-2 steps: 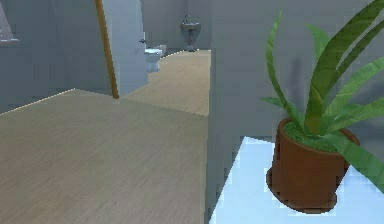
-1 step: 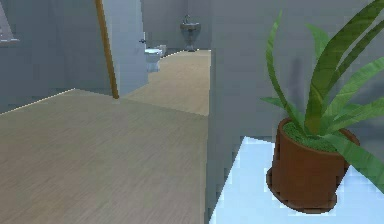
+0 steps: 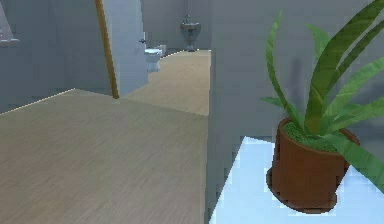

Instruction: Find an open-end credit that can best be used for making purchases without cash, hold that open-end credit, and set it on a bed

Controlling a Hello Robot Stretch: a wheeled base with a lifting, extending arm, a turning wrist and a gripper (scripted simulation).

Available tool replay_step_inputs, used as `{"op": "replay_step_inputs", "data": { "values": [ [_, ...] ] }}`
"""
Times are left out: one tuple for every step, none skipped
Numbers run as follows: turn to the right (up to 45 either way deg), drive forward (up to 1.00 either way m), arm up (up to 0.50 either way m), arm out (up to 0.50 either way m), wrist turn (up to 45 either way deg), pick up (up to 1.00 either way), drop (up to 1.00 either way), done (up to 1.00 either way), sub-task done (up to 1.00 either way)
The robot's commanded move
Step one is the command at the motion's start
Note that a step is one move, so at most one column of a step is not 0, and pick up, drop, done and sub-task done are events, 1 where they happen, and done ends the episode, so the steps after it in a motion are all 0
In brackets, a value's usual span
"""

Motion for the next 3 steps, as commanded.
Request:
{"op": "replay_step_inputs", "data": {
  "values": [
    [0.0,0.00,0.00,0.00,45.0,0.00,0.00,0.00,0.00],
    [0.0,0.00,0.00,0.00,45.0,0.00,0.00,0.00,0.00],
    [0.0,0.00,0.00,0.00,45.0,0.00,0.00,0.00,0.00]
  ]
}}
